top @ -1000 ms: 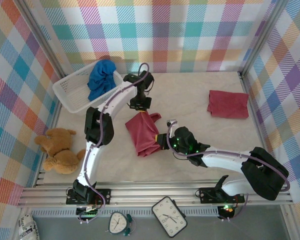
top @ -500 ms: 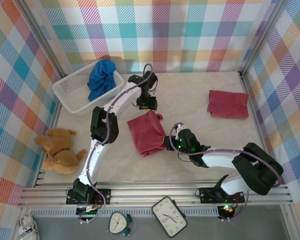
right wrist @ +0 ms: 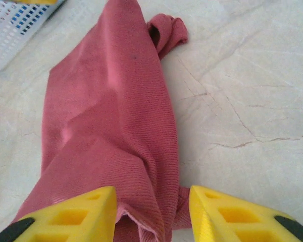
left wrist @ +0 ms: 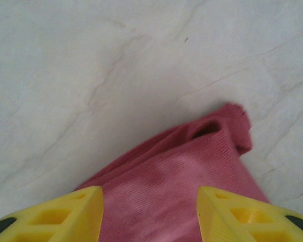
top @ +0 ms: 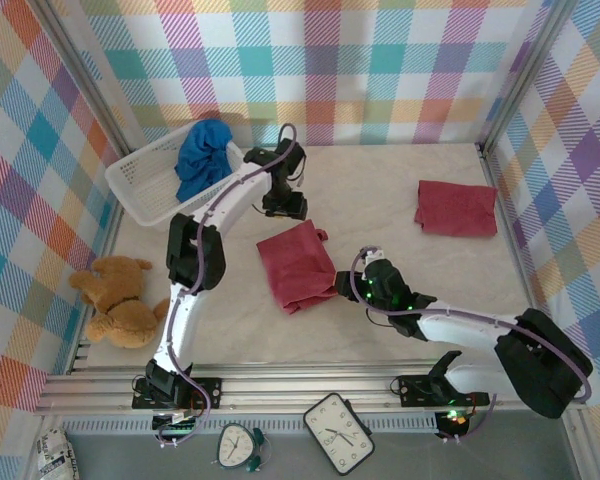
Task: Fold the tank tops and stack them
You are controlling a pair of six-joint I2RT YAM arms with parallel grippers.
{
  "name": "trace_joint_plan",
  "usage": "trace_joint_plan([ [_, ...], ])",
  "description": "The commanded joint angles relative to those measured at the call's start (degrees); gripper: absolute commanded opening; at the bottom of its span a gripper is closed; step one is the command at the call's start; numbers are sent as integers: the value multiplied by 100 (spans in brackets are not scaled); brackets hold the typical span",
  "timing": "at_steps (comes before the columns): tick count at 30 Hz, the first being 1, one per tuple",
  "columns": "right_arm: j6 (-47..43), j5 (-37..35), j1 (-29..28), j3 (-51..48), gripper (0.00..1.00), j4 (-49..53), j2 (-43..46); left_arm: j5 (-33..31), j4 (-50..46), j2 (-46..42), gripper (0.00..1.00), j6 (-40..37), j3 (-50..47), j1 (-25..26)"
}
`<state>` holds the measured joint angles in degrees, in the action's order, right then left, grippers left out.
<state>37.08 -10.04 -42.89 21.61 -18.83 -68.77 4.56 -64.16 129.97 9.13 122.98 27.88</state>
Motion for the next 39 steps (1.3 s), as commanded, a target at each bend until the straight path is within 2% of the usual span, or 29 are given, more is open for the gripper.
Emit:
trace_joint_plan([
  [1,-429,-38,-182,320,48,436,66,69,343,-493,51,-115,-793,-188],
  [3,-405,-155,-303,449,55,582,-138,213,459,-561,51,-104,-1169,-267],
  [8,-258,52,-353,527,56,287,-742,213,668,-570,51,-131,-1933,-408],
  [17,-713,9,-257,687,44,176,-1425,533,834,-873,51,-107,-2799,-511],
  [24,-1361,251,305,953,36,593,-1557,711,885,-1547,51,178,-3645,-511],
  [29,-1820,872,794,1440,34,893,-1905,1197,1339,-2237,49,607,-4608,-469],
  [31,-1952,1257,1054,1584,34,919,-2092,1197,1499,-2543,48,755,-4986,-417],
  [35,-2382,1560,1339,1848,38,1307,-2083,1113,1612,-3105,48,898,-5449,-353],
  [39,-2467,1715,1433,1857,49,1721,-1601,714,1539,-3525,51,714,-5463,-360],
])
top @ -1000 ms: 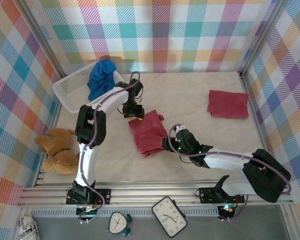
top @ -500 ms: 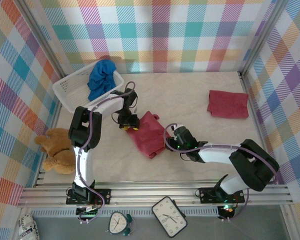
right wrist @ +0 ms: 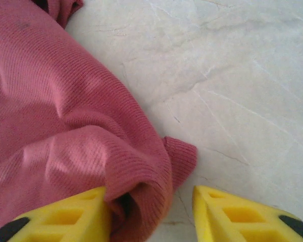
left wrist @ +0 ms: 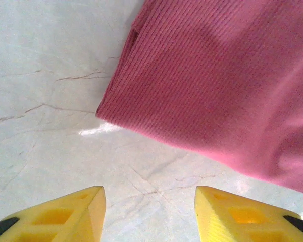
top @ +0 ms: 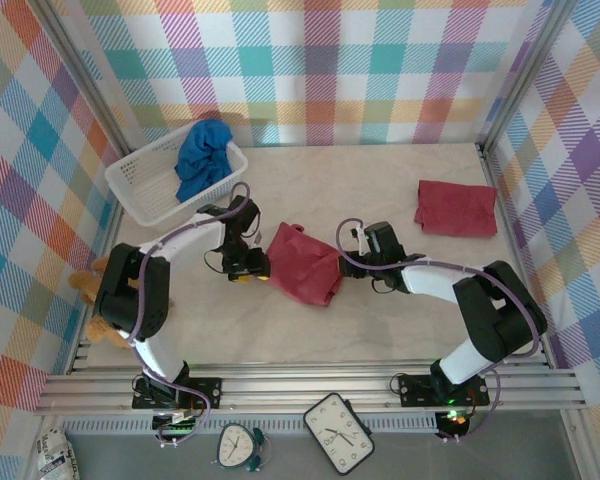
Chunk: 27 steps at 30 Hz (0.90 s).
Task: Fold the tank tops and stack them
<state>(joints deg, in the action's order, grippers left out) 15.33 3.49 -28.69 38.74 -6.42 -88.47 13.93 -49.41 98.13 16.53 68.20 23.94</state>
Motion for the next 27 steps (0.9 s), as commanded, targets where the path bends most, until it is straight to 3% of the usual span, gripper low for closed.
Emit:
trace_joint_plan([
  [1,-129,457,12,88,52,548,507,-374,21,-355,52,-163,132,11],
  [3,442,601,-1,-161,56,454,826,-518,37,-311,54,-474,374,-27],
  [6,1520,573,-210,-446,60,317,1164,-416,237,-35,65,-902,744,-112],
  [12,2631,-148,-874,-362,68,483,1043,-104,62,1068,67,-2118,1771,-155],
  [23,2647,-677,-1227,135,67,585,45,461,91,2165,65,-2269,2398,-338],
  [27,2476,-744,-1239,199,60,420,-269,586,66,2394,62,-2177,2413,-347],
])
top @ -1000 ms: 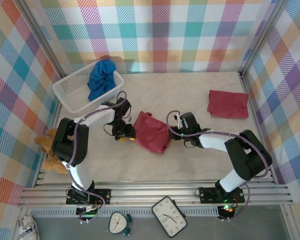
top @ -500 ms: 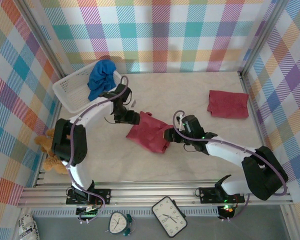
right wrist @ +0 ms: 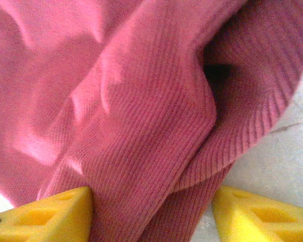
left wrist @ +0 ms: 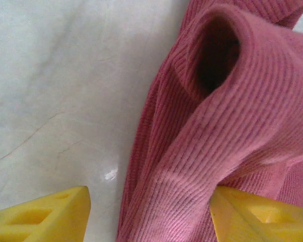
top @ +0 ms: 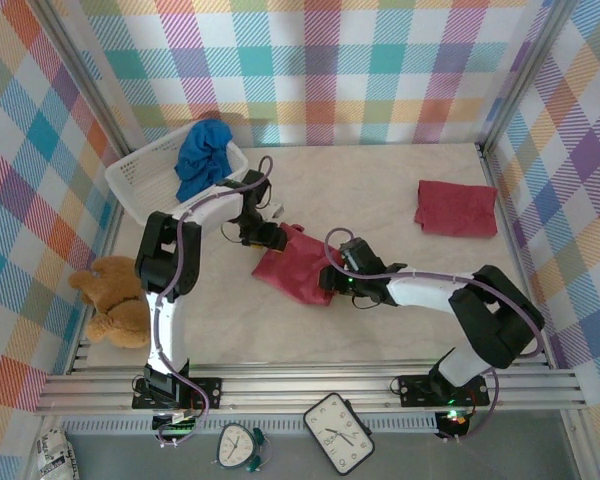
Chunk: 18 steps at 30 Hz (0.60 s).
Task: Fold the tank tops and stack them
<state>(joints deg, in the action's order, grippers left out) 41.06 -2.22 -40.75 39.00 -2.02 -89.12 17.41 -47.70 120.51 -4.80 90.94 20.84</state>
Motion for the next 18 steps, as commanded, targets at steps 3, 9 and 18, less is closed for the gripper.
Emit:
trace_joint_plan([
  [3,-229,-173,-71,234,54,-103,-406,370,-110,250,61,-12,94,-36],
  [9,-583,-269,-144,321,43,-144,-705,659,-29,252,54,97,-62,-28],
  [18,-793,-279,-135,330,17,-417,-907,1038,-70,192,23,214,-203,8],
])
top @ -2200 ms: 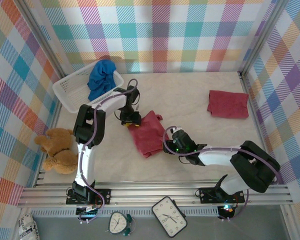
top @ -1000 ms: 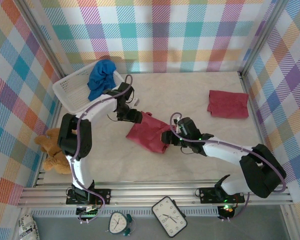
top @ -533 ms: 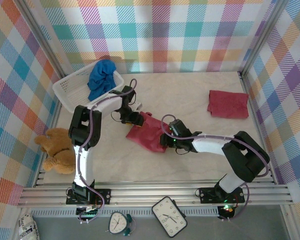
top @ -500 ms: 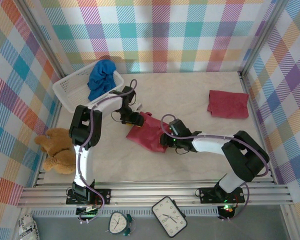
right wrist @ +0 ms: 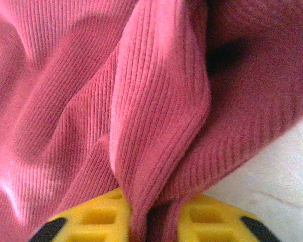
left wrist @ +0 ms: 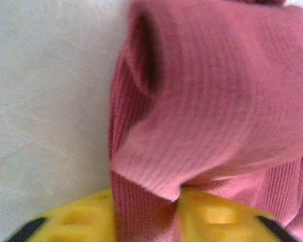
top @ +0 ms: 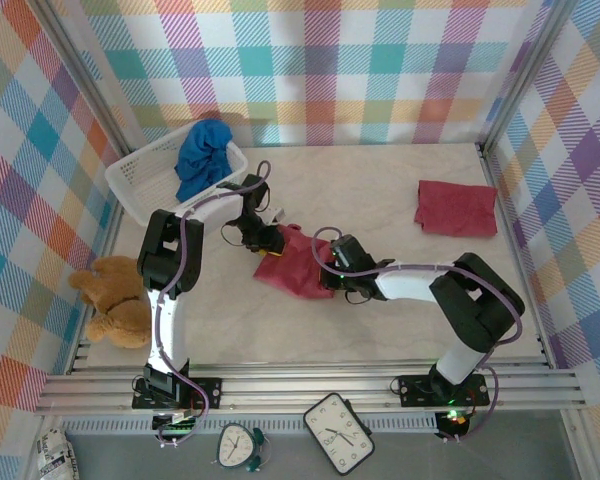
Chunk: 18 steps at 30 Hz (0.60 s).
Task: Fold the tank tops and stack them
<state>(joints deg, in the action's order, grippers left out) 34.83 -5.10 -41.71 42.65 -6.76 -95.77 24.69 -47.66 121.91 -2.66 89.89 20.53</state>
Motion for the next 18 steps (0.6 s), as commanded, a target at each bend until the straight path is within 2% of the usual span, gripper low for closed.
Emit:
trace_joint_plan([
  [1,-178,17,-24,-36,13,33,-241,342,-100,51,17,2,-103,38],
  [4,-234,42,26,-131,4,-107,-157,331,-162,-36,4,25,-120,46],
  [6,-255,152,144,-254,0,-264,-32,335,-200,-132,3,66,-102,47],
  [10,-467,325,443,-413,0,-312,402,379,-170,-370,0,355,-15,59],
  [12,-707,778,674,-406,0,-334,572,435,-83,-471,0,564,45,135],
  [14,-965,1140,925,-332,0,-109,759,394,-40,-533,0,732,165,290],
  [18,-1656,1377,1519,-225,0,574,1292,309,294,-624,0,1229,397,656],
])
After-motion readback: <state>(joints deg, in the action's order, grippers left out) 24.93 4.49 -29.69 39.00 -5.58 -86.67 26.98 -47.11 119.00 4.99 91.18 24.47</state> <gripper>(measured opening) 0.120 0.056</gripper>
